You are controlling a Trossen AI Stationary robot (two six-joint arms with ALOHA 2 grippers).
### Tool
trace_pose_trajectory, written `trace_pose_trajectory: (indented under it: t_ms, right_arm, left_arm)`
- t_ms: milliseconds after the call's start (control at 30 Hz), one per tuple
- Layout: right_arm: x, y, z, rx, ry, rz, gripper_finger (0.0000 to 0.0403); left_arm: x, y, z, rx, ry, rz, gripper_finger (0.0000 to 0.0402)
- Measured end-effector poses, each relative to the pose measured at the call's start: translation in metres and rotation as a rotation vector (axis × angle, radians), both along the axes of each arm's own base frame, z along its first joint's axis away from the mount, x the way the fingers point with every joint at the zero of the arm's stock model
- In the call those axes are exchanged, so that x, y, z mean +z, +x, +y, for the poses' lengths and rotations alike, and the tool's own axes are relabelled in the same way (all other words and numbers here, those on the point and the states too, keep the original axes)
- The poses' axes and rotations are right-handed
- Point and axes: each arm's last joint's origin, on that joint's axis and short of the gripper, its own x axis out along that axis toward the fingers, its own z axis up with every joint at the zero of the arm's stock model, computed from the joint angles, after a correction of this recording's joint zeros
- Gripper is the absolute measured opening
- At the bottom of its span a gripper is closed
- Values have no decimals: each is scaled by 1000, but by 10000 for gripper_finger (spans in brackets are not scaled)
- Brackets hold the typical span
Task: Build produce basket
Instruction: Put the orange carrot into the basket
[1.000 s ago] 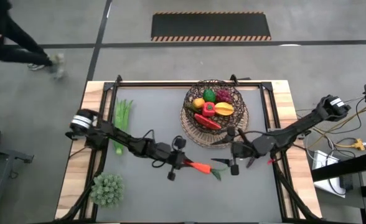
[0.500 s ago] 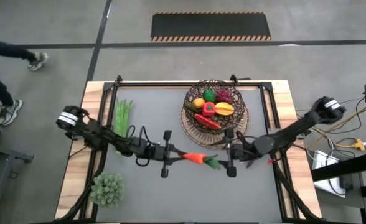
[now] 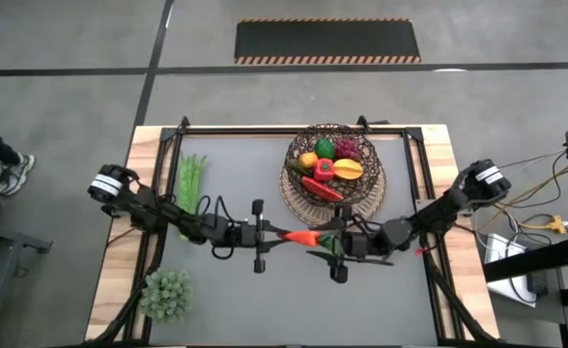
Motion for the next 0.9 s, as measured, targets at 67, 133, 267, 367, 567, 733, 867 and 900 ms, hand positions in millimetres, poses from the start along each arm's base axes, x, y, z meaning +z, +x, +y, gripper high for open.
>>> trace_pose_trajectory:
  t_ms: [67,133,267,367,567,733,867,900]
  right_arm:
    - [2,1,0,-3,2,-3,223]
    - [2,1,0,-4,1,0,195]
    - [3,0,-1,-18,5,2,131]
    - [3,0,-1,-18,1,15,128]
    - [7,-3,-3,-49,39,60,128]
    - [14,-9,-8,-124,77,150,127]
    - [31,-17,-19,-346,152,242,126]
    - [36,-20,-23,-414,175,269,126]
  left_arm:
    - [0,0,0,0,1,1,45]
    - [0,0,0,1,3,3,45]
    - [0,0,0,7,1,2,46]
    - [0,0,0,8,2,4,46]
    - [-1,0,1,18,4,12,94]
    - [-2,0,1,30,70,18,153]
    - [-2,0,2,57,181,22,168]
    - [-1,0,2,66,197,22,168]
